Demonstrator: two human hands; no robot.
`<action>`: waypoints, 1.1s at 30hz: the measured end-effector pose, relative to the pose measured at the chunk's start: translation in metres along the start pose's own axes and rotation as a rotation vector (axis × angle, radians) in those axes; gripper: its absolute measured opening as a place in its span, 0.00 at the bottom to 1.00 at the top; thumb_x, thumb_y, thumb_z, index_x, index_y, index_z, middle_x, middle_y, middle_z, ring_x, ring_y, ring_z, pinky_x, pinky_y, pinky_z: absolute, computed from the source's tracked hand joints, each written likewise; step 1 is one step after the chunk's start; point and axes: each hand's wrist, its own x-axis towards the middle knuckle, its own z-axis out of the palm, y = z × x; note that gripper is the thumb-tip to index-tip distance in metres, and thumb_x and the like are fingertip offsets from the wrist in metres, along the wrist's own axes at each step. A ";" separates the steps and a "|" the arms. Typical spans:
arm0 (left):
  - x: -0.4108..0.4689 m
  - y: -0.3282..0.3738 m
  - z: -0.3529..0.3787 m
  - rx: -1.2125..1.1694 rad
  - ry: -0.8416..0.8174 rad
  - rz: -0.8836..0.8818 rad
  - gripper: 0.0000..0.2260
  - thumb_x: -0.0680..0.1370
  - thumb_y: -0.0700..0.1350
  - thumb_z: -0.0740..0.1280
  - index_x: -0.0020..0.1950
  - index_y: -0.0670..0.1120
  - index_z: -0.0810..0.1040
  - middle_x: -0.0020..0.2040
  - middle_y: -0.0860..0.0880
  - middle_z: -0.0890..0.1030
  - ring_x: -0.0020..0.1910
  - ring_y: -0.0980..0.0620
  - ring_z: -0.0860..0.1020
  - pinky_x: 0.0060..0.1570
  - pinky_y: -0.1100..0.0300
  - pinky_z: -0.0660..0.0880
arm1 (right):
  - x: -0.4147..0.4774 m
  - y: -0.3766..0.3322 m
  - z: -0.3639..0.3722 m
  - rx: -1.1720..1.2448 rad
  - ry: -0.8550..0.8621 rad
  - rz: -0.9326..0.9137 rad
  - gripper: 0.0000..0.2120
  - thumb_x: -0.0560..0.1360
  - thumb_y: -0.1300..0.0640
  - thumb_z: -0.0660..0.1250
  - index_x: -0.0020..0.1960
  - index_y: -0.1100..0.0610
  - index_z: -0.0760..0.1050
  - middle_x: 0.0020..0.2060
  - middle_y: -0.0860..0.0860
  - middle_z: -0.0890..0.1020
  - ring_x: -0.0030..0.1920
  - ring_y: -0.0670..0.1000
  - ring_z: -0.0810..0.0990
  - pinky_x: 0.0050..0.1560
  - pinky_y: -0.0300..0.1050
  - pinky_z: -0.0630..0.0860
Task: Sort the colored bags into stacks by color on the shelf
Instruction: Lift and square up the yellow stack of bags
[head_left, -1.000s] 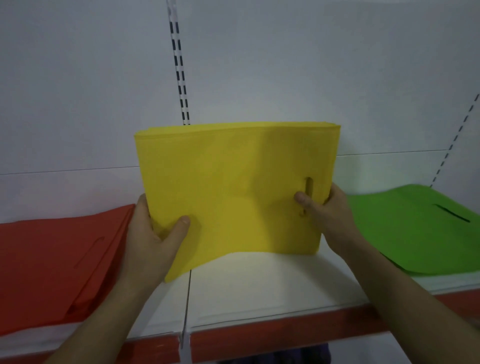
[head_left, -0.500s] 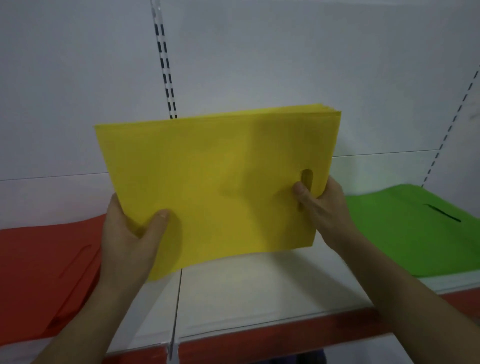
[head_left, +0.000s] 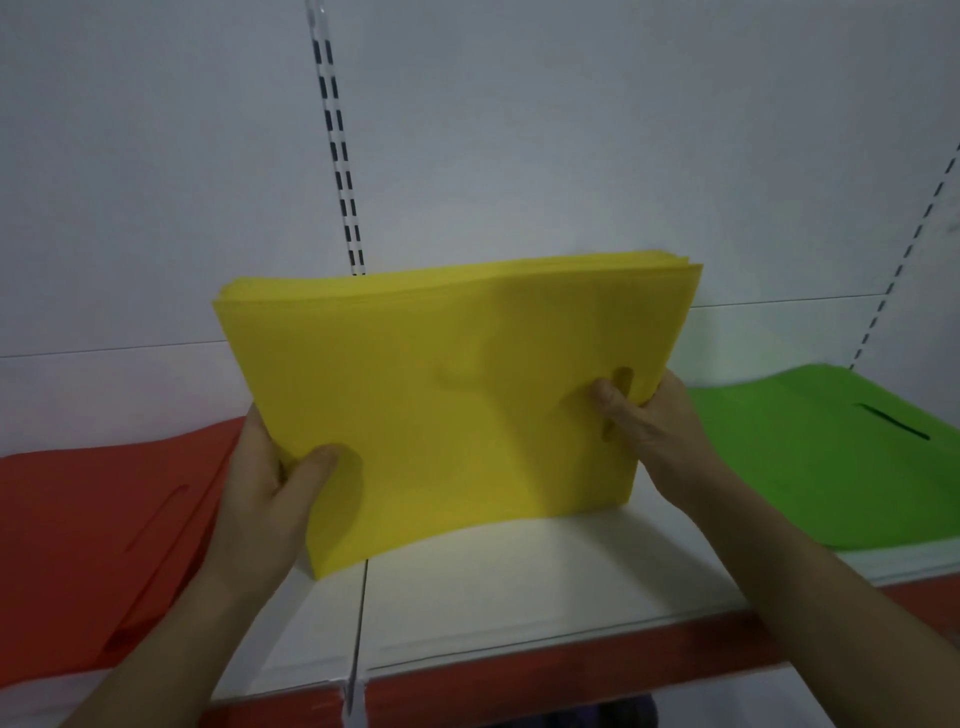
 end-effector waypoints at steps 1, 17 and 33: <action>-0.001 -0.001 0.001 0.003 0.004 -0.022 0.27 0.73 0.43 0.66 0.72 0.48 0.69 0.63 0.53 0.80 0.61 0.53 0.79 0.55 0.58 0.76 | -0.002 0.002 0.002 0.011 -0.009 0.015 0.40 0.50 0.26 0.77 0.54 0.47 0.79 0.50 0.43 0.86 0.50 0.46 0.85 0.45 0.43 0.82; 0.031 0.003 -0.006 0.146 -0.190 -0.687 0.10 0.78 0.43 0.70 0.58 0.43 0.80 0.52 0.46 0.85 0.46 0.46 0.85 0.47 0.51 0.80 | 0.011 0.002 0.003 -0.414 -0.169 0.508 0.43 0.52 0.28 0.78 0.53 0.61 0.81 0.45 0.55 0.87 0.45 0.57 0.86 0.51 0.58 0.82; 0.056 -0.016 0.001 0.571 -0.365 -0.816 0.07 0.74 0.43 0.72 0.48 0.41 0.77 0.47 0.42 0.81 0.43 0.44 0.81 0.42 0.55 0.79 | 0.012 0.010 0.029 -0.998 -0.222 0.522 0.34 0.68 0.32 0.72 0.54 0.60 0.67 0.50 0.55 0.76 0.48 0.57 0.76 0.45 0.48 0.71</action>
